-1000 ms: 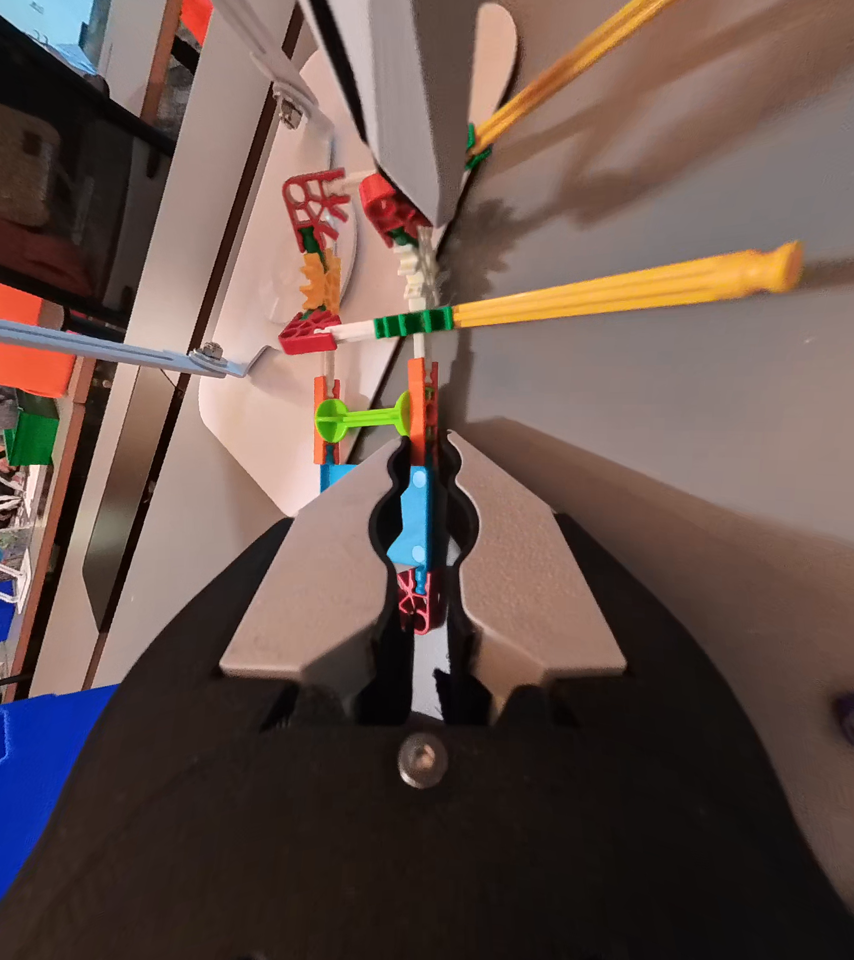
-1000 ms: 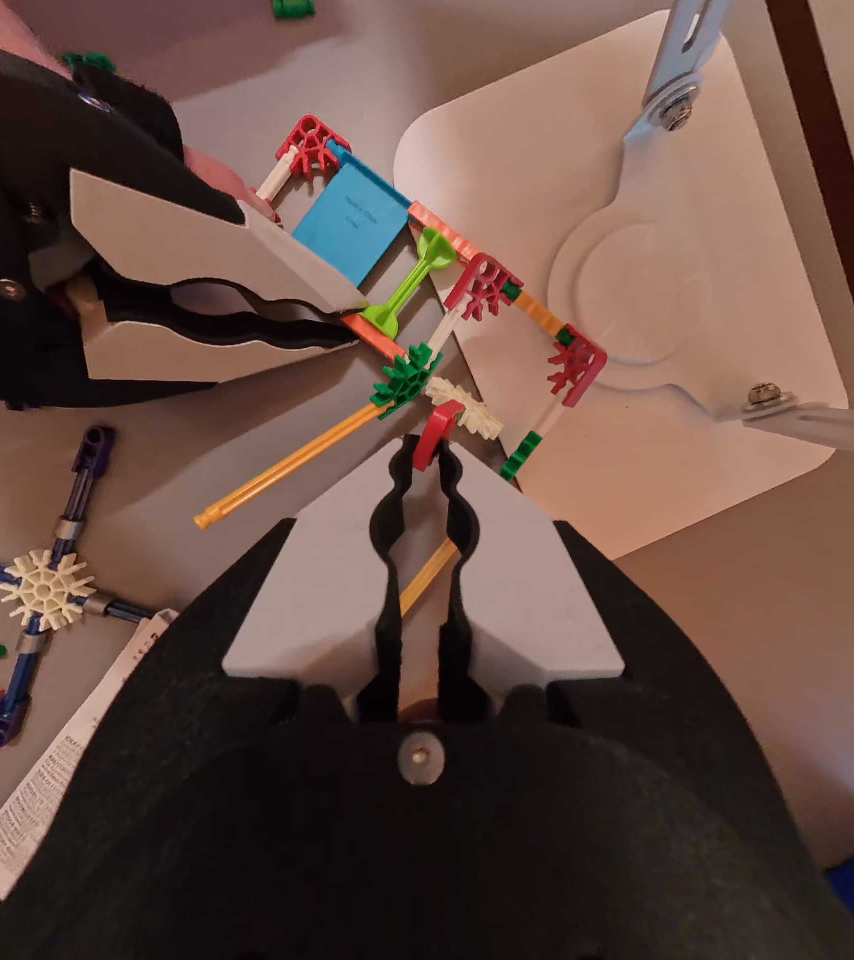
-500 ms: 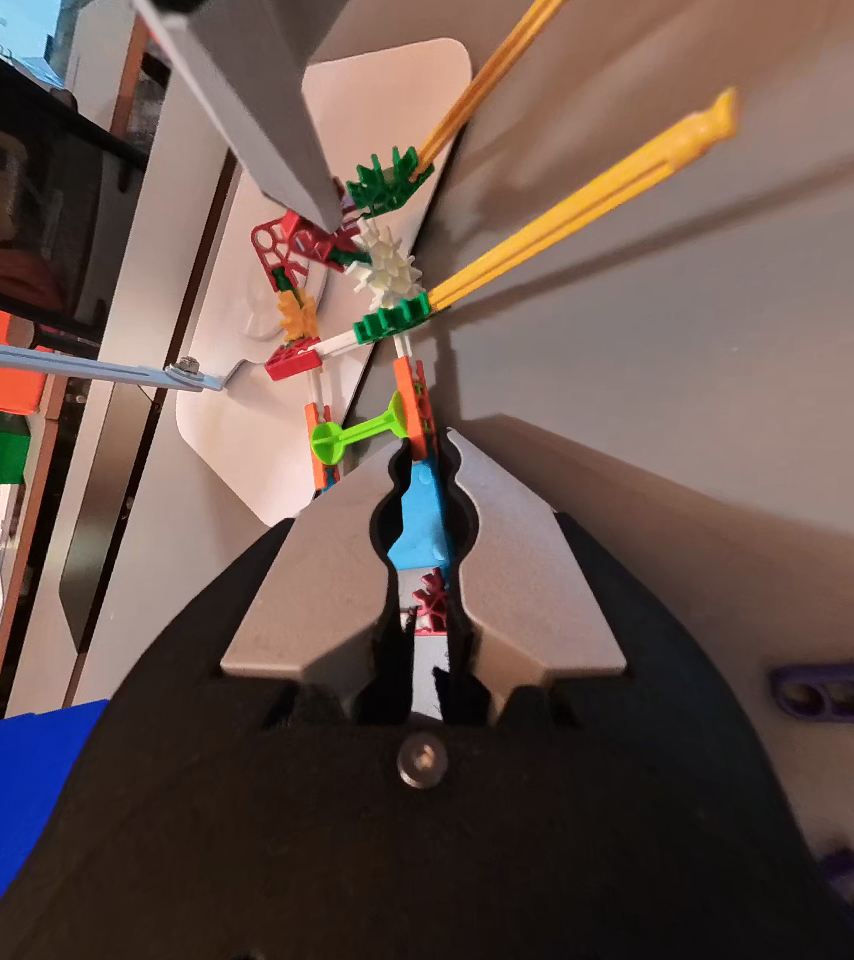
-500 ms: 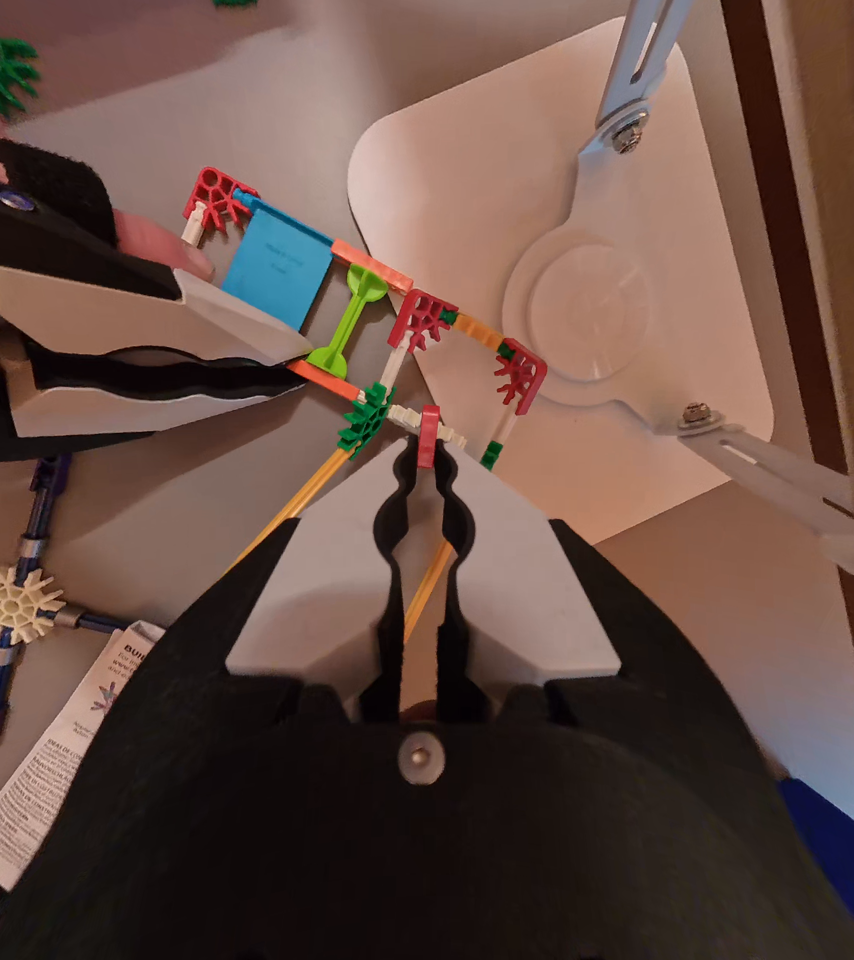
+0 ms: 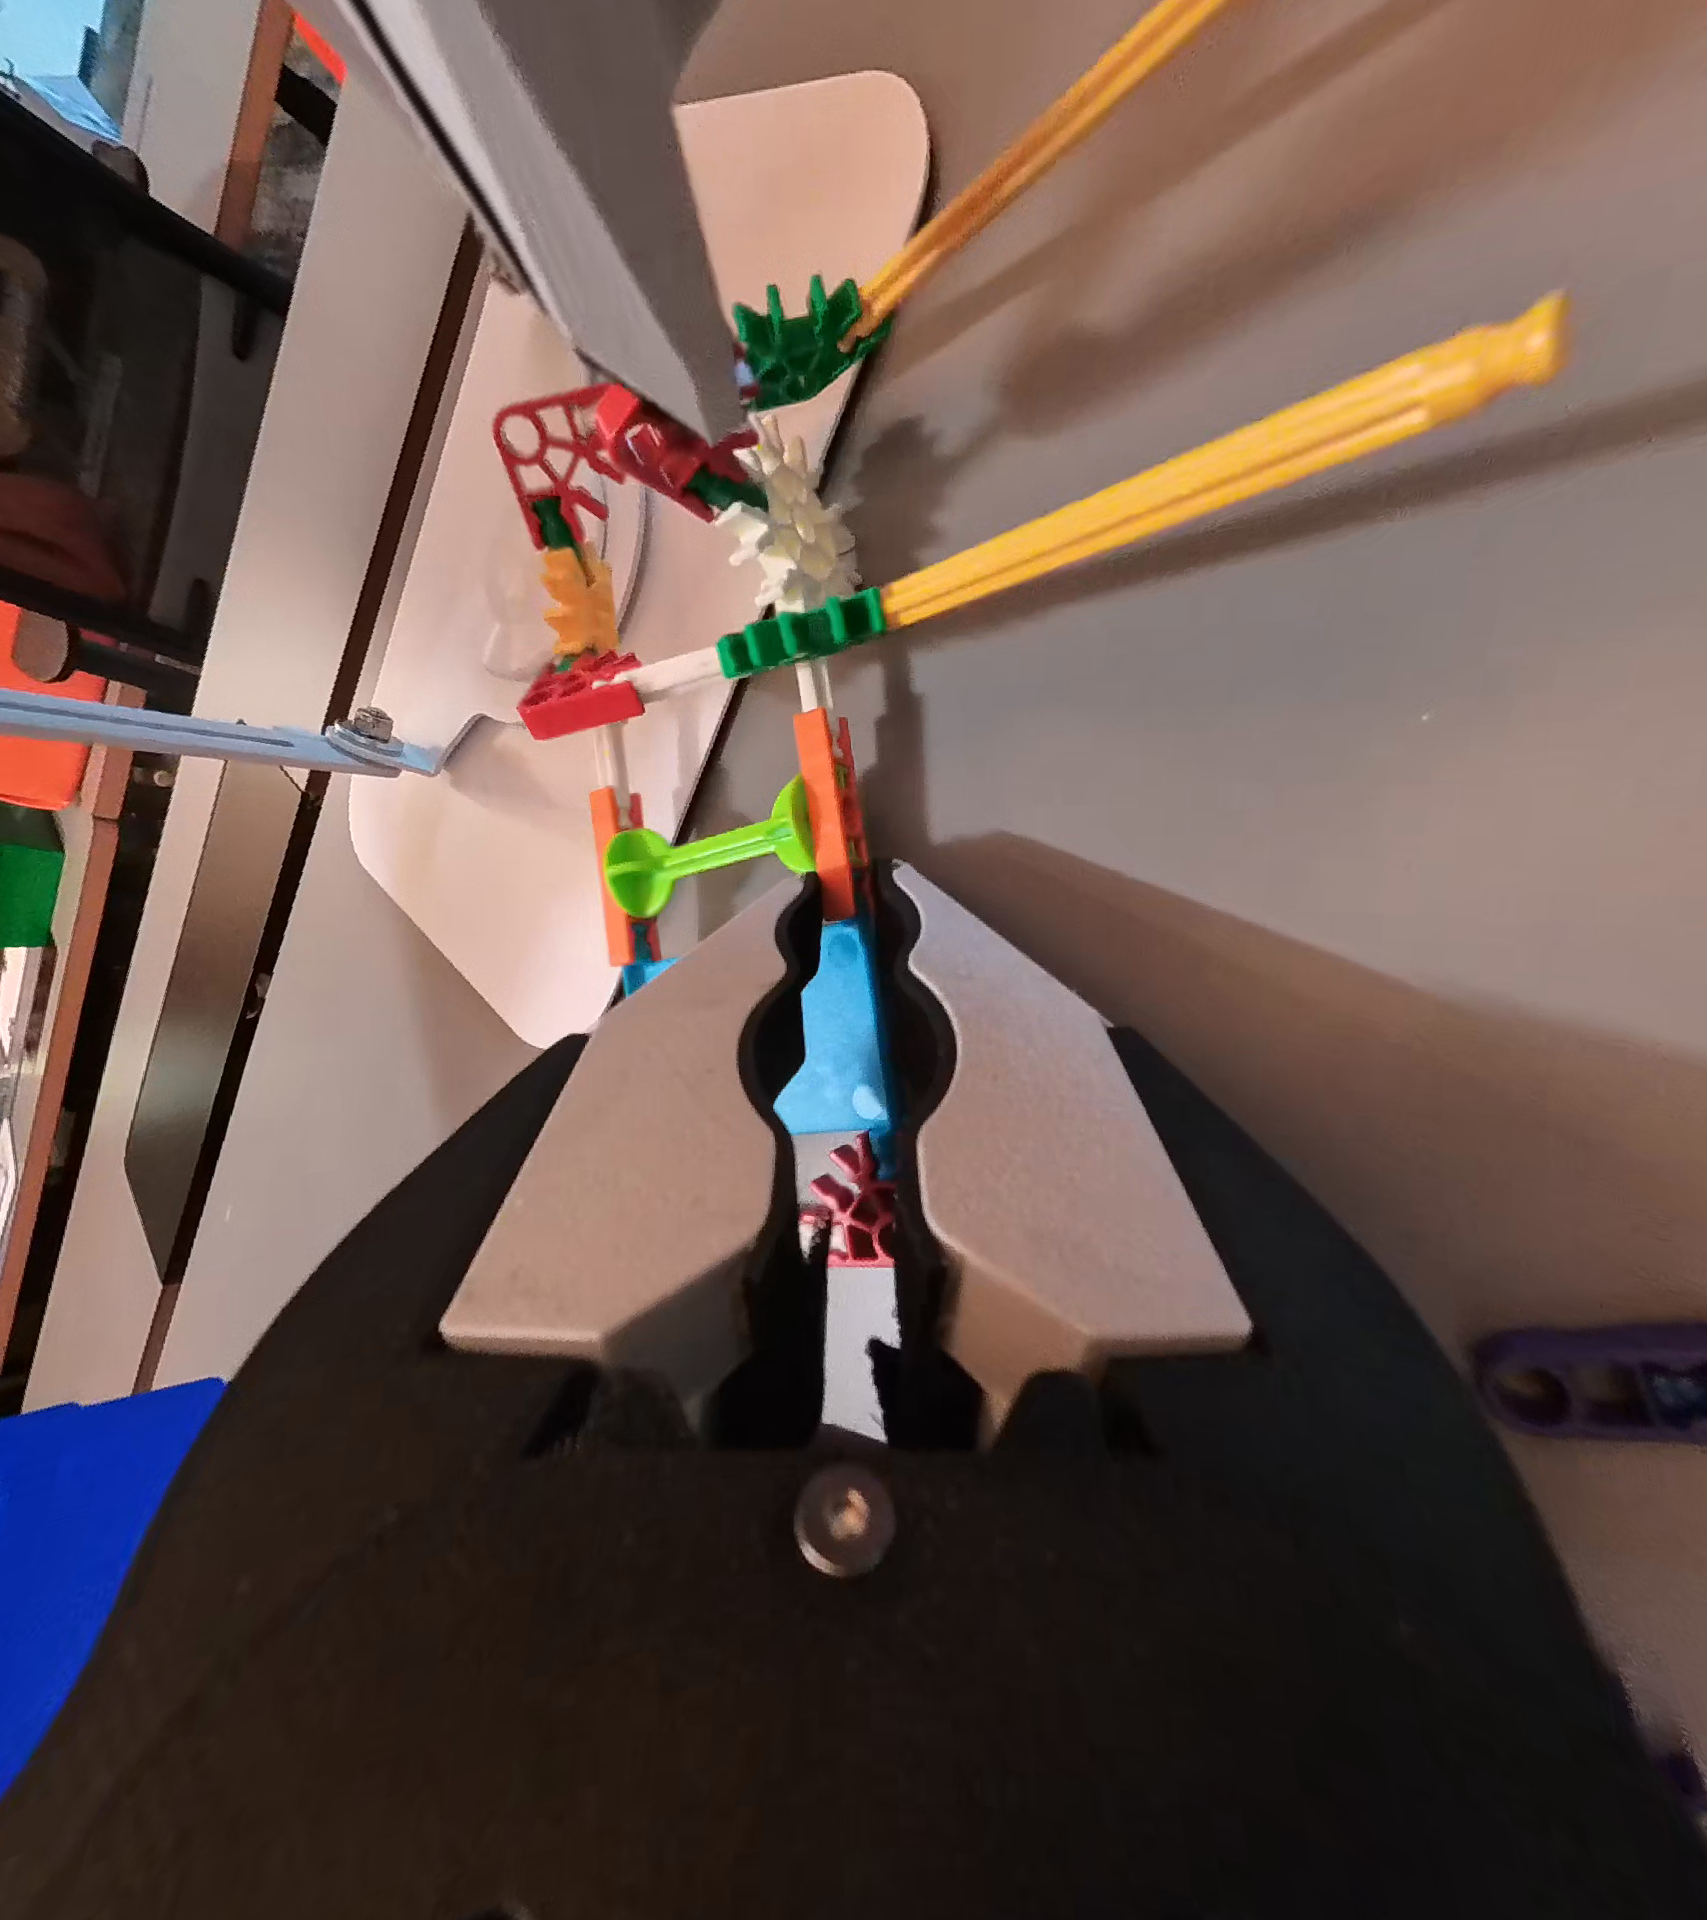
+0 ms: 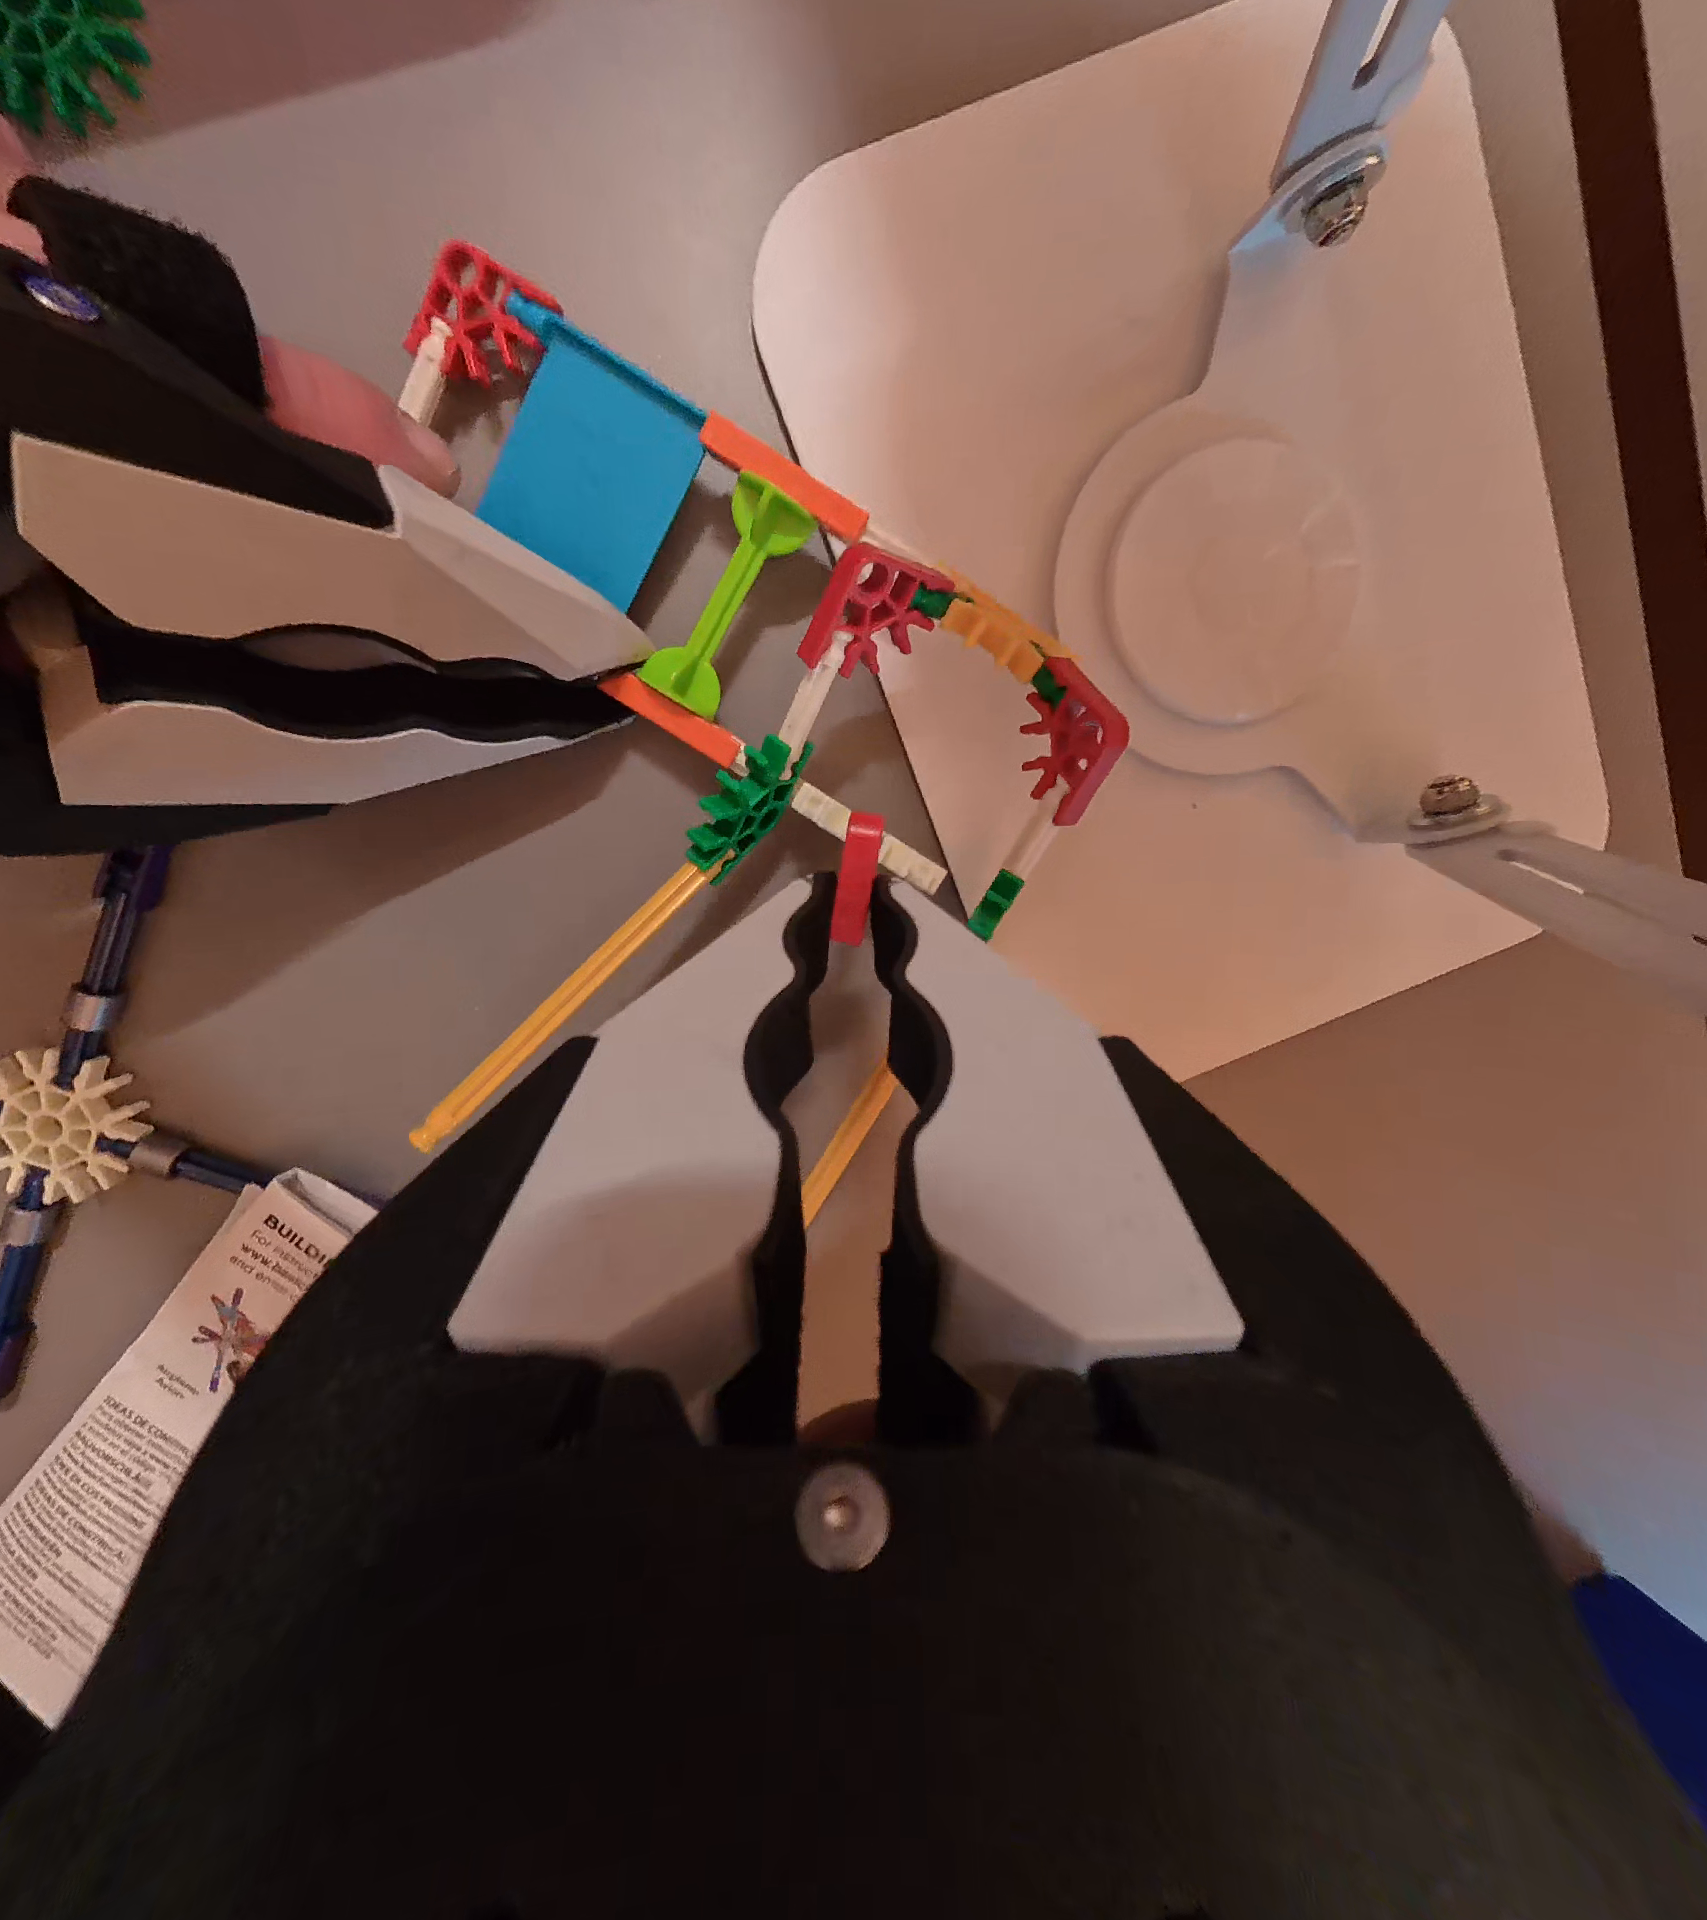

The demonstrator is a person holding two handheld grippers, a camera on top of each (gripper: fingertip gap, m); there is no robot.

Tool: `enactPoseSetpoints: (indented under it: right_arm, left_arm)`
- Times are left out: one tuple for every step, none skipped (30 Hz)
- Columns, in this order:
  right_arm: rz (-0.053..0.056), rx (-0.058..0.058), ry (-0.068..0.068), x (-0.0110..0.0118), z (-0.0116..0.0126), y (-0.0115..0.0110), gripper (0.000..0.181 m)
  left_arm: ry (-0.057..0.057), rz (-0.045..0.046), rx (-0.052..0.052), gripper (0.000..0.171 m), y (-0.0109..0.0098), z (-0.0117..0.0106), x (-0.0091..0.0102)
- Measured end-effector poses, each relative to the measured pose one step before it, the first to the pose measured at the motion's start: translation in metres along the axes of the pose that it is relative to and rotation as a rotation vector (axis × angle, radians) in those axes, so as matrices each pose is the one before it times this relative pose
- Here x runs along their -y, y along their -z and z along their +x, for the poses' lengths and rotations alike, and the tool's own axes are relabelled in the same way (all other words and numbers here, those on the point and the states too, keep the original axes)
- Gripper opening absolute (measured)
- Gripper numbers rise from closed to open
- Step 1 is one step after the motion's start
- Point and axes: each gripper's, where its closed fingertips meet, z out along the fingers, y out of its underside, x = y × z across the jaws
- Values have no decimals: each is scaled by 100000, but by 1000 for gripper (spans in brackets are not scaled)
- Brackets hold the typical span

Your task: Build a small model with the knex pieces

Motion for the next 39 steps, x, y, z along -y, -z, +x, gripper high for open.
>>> enactPoseSetpoints:
  right_arm:
    - [2629,651,-856,345,-9,74,11]
    - [1885,418,-775,246,15,82,19]
    - [-68,-401,-207,-35,94,-8,17]
    - [-1493,-1224,496,-245,156,-151,15]
    - [-1116,-1567,452,-149,189,-218,15]
    - [-300,-733,-270,2,84,-200,14]
    - [-560,437,-272,-46,-92,-197,8]
    - [-920,141,110,-116,-73,-178,5]
    - [-393,-139,-418,-39,28,-83,4]
    - [-30,39,-789,8,32,-13,4]
    - [-23,-208,-904,10,73,-4,4]
    - [347,-116,-1606,53,96,-33,4]
    - [339,105,-1821,47,55,-30,4]
    - [56,-130,-1529,-3,83,-2,4]
    - [132,-291,-1509,-11,95,-7,4]
    - [478,-249,-1717,41,82,-11,3]
    - [594,-272,-1660,61,62,-29,4]
    - [486,-517,-1460,63,70,-38,3]
    - [368,-896,-1237,62,55,-32,4]
    - [-14,-1254,-453,32,13,-18,4]
    - [-317,-1186,95,3,-7,2,3]
    - [140,-348,-216,48,2,-10,4]
    - [888,742,-603,83,-16,-30,4]
    - [1196,1404,-308,65,-46,-20,4]
    - [1172,1774,283,33,-112,-7,4]
    - [996,2166,535,20,-222,41,6]
    - [500,1878,816,-11,-281,93,11]
    - [-145,428,1524,-17,-143,171,12]
    - [-449,-734,2075,1,-22,232,17]
    - [314,-775,1712,139,-10,347,21]
    - [1513,-169,839,298,-35,438,22]
    - [1817,460,436,327,-100,484,20]
    - [1470,222,550,243,-64,498,20]
    - [1103,-618,616,165,66,497,20]
    - [907,-1082,443,114,182,503,20]
    - [1008,-1095,371,113,225,482,20]
    - [1158,-1004,264,94,252,461,20]
    - [1030,-970,-302,56,304,404,19]
    - [912,-859,-578,33,326,327,18]
  left_arm:
    - [95,70,-126,7,23,12,-20]
    - [423,-93,-310,7,36,19,-14]
    - [1065,-252,-661,7,59,76,7]
    - [1341,-199,-768,7,49,105,38]
    - [1103,-68,-593,8,30,114,67]
    - [1087,222,-877,7,39,182,120]
    - [1272,76,-722,8,36,175,118]
    - [509,-360,150,8,14,57,44]
    - [-40,-462,466,8,24,38,14]
    - [9,-192,62,8,36,98,53]
    - [-260,237,-181,8,29,132,102]
    - [-134,197,171,8,8,98,96]
    - [285,-351,519,8,-9,23,32]
    - [230,-176,354,9,-1,54,83]
    - [-120,276,114,9,-4,146,156]
    - [-374,-72,580,9,-10,90,118]
    - [-330,-582,916,9,-8,10,36]
    - [-74,-139,483,9,-25,63,93]
    - [310,287,103,9,-24,99,126]
    - [131,-101,319,8,-20,37,59]
    - [-297,-240,325,8,7,1,13]
    - [449,47,-129,8,-11,1,2]
    - [829,218,-554,8,0,-5,-4]
    - [656,277,-933,9,14,3,-31]
    - [526,12,-1122,9,55,4,-51]
    - [68,-120,-848,10,89,-35,-86]
    - [-195,169,41,15,118,-151,-25]
    - [-330,-444,-281,20,184,-117,-65]
    - [164,-654,-49,26,273,-162,-65]
    - [125,562,-355,26,384,-94,89]
    - [537,663,-465,27,422,-61,95]
    - [836,411,-415,29,455,-86,43]
    - [1037,-9,-477,33,414,-110,-44]
    - [1110,-470,-238,33,373,-143,-148]
    - [830,-1156,-645,33,285,-79,-305]
    - [880,-1486,-1044,35,165,11,-417]
    - [1101,-1276,-520,36,45,-47,-420]
    - [887,-1280,-1130,36,-89,107,-446]
    - [903,-1488,-2017,35,-181,275,-456]
